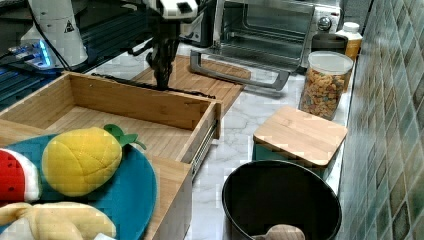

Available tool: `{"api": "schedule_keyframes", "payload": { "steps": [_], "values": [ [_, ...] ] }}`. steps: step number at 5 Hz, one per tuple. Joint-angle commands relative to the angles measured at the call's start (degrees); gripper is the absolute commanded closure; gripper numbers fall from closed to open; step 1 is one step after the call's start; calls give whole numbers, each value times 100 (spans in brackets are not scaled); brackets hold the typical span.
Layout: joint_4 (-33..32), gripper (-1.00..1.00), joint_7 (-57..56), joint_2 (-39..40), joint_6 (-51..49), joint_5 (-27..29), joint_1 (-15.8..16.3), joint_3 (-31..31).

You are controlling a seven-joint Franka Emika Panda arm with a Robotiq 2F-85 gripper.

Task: Close the drawer.

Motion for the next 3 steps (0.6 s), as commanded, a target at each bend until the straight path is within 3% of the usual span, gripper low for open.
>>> {"api": "schedule_keyframes", "payload": {
  "steps": [1, 2, 3],
  "values": [
    [872, 100, -159, 280, -81, -70, -575, -596],
    [1186, 100, -205, 419, -82, -287, -753, -731],
    [1422, 100, -575, 682, 255, 21, -948, -924]
  ]
}}
